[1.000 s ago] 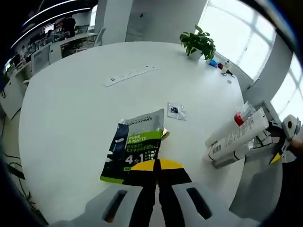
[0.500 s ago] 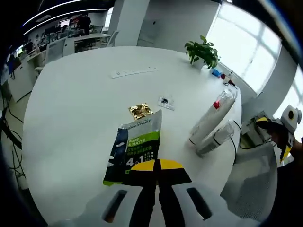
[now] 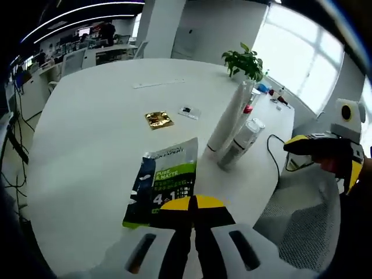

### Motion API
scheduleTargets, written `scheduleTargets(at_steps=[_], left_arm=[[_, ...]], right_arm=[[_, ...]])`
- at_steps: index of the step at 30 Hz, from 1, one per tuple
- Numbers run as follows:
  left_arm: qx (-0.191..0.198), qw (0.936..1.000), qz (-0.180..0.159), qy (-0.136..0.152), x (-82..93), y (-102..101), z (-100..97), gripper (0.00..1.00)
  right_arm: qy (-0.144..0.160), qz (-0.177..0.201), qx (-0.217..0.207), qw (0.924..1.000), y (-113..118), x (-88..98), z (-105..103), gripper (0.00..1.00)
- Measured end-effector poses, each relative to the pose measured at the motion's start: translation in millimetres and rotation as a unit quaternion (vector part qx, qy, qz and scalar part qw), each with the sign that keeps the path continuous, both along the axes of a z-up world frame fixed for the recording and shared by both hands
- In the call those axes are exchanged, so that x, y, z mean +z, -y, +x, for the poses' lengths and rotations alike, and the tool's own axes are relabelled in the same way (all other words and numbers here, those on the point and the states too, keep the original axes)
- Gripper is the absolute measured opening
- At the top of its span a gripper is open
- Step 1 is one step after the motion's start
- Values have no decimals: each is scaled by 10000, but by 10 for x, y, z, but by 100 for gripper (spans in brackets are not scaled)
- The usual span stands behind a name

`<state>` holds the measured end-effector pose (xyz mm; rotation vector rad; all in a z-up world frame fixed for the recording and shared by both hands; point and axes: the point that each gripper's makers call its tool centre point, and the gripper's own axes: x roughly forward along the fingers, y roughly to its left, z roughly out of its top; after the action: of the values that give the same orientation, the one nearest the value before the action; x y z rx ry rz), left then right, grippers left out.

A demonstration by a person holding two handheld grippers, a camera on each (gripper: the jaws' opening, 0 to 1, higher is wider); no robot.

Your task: Arrange the skincare products in the storage area until every visible bottle or jar stands upright without overlapping.

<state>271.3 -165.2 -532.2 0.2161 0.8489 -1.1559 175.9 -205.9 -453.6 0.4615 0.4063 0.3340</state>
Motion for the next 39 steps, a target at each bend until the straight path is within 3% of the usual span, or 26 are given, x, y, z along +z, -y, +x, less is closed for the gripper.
scheduleTargets(at_steps=[3, 12, 17, 22, 26, 30, 39], left_arm=[[113, 9999, -71, 2, 28, -78, -109, 0], [231, 9988, -148, 398, 105, -137, -406, 0], [133, 9988, -100, 456, 33, -153, -478, 0], [127, 9988, -149, 456, 27, -147, -512, 0], [46, 9985, -175, 515, 44, -139, -551, 0], [-113, 9983, -207, 530, 47, -132, -640, 0], [-482, 9978, -257, 387, -12, -85, -848, 0]], right_arm=[[-214, 86, -7, 9997, -72, -113, 38, 70], [-749, 334, -386, 9959, -109, -485, 227, 65], [-1027, 1046, -937, 9848, -51, -621, 347, 61], [-1128, 969, -894, 9848, -161, -742, 432, 57], [-1458, 1213, -1190, 9746, -211, -899, 486, 54], [-1601, 1394, -1283, 9687, -295, -1000, 501, 45], [-1794, 1267, -1330, 9665, -318, -1111, 524, 24]])
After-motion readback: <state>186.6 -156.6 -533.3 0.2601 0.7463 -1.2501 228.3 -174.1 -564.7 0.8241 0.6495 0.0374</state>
